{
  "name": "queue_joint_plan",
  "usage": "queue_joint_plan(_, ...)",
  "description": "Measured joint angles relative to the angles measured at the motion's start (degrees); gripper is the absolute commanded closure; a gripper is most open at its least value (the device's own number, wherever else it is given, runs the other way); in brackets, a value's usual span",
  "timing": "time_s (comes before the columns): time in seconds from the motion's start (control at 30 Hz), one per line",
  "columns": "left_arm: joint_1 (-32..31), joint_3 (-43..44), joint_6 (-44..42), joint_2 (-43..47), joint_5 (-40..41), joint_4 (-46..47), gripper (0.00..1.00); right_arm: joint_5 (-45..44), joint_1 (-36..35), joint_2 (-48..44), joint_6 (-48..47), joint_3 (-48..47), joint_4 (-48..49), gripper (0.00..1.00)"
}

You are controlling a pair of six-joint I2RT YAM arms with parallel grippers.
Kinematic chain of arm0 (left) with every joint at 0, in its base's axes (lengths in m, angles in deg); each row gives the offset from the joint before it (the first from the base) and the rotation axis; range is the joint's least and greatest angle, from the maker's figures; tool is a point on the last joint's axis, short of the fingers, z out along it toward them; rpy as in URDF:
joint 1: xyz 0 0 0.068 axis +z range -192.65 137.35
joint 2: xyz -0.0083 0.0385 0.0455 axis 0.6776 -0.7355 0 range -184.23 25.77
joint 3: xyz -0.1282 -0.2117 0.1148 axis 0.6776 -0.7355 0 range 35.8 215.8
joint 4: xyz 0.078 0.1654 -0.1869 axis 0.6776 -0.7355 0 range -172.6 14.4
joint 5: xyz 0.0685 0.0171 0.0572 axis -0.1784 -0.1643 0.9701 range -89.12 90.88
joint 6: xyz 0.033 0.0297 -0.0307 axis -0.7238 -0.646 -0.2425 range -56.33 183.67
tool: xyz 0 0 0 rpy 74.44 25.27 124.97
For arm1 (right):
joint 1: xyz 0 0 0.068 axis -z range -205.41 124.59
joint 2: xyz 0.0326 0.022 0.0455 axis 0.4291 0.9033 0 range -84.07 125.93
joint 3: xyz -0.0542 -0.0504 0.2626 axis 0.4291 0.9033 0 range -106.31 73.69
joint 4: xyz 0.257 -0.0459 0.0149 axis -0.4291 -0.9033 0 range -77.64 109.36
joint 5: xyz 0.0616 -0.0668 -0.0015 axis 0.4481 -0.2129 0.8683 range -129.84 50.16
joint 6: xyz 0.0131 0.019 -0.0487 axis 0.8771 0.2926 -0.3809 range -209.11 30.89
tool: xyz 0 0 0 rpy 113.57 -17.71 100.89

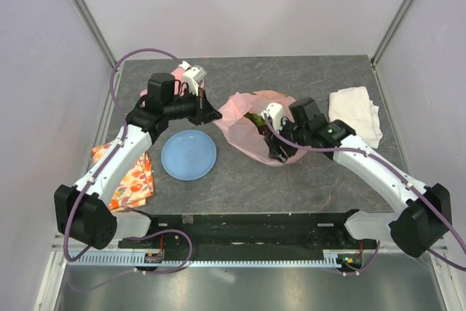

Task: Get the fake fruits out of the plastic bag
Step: Adjust the plastic bag at the center of the board, then take out the fake fruit from the plastic bag.

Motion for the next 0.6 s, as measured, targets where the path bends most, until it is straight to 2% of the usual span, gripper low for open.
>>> queue_joint_plan(0.13,0.00,0.02,0.04,-0.35,-0.17,0.11,0.98,-1.05,0.00,3.80,0.79,-8.59,3.17,0.34)
queue_joint_plan(0.3,0.00,0.02,0.02,-0.83,-0.33,0.11,0.99,-3.39,1.11,11.37,2.27,-14.73,8.24,0.33)
queue_joint_plan(0.6,0.00,0.02,0.02,-0.61,-0.33,0.15,0.99,-10.14,4.98,24.59,9.22,-16.31,12.70,0.25)
